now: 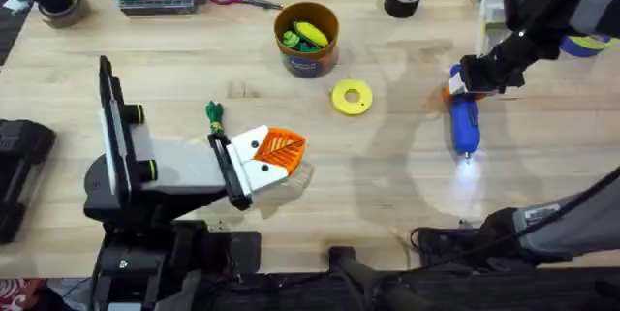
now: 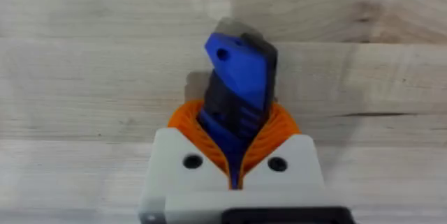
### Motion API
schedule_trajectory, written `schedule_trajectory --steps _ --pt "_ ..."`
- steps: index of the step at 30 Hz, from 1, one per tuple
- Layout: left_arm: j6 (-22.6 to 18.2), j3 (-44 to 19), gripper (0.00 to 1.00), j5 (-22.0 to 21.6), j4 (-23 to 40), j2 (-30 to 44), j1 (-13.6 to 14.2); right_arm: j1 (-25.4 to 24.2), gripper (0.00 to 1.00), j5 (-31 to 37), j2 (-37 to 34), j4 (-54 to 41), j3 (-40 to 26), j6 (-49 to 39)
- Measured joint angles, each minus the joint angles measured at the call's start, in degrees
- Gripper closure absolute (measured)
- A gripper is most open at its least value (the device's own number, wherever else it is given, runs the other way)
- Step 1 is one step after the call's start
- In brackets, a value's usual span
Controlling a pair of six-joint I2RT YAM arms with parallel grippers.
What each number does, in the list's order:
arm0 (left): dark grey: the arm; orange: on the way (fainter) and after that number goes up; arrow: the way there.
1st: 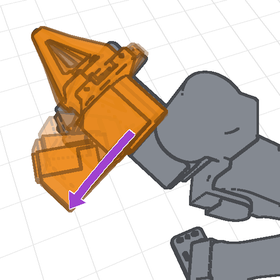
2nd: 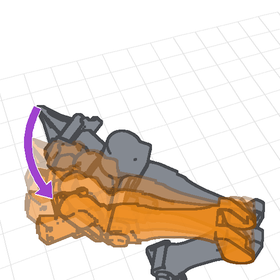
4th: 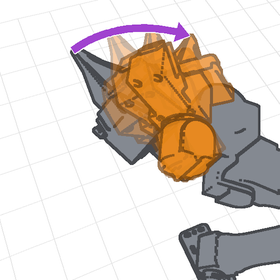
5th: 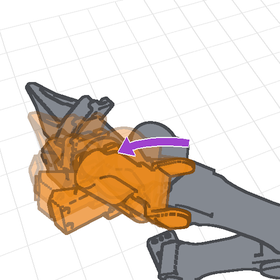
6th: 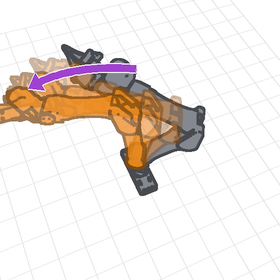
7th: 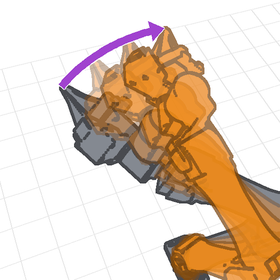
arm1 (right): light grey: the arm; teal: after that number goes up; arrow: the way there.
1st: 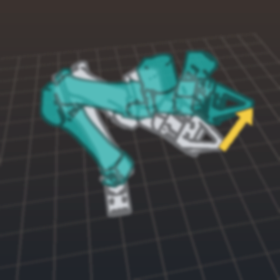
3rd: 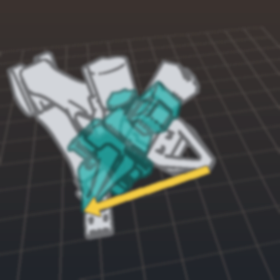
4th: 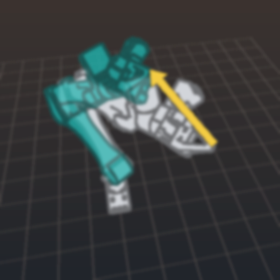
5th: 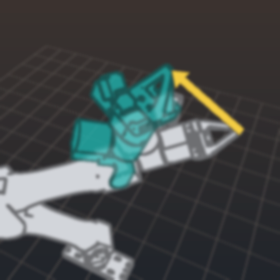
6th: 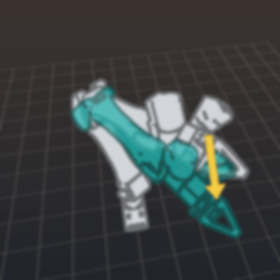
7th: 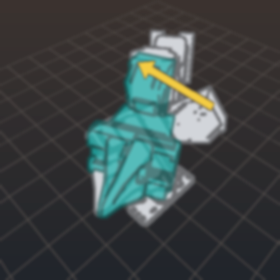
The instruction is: Pick up the gripper from the table and insert it into the empty holder that is missing its gripper. Then pick up a screw, insert it into the mounting hole, and use the screwdriver to tighten it. Finally, clean up the table by picking up the vegetable and placing it into the bucket.
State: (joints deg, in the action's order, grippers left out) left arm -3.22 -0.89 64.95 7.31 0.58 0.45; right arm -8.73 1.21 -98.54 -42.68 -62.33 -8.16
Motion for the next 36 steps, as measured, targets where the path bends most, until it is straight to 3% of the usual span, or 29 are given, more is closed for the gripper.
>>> schedule_trajectory --steps 16,26,36 --pt "0.0 0.0 0.997 0.0 0.0 0.0 0.0 0.0 0.976 -0.7 2.1 -2.0 -2.0 0.0" --pt "0.0 0.0 0.997 0.0 0.0 0.0 0.0 0.8 0.976 -0.7 10.7 -2.3 -14.0 0.9" --pt "0.0 0.0 0.997 0.0 0.0 0.0 0.0 7.8 0.976 -0.9 11.5 -2.6 -27.5 2.2"
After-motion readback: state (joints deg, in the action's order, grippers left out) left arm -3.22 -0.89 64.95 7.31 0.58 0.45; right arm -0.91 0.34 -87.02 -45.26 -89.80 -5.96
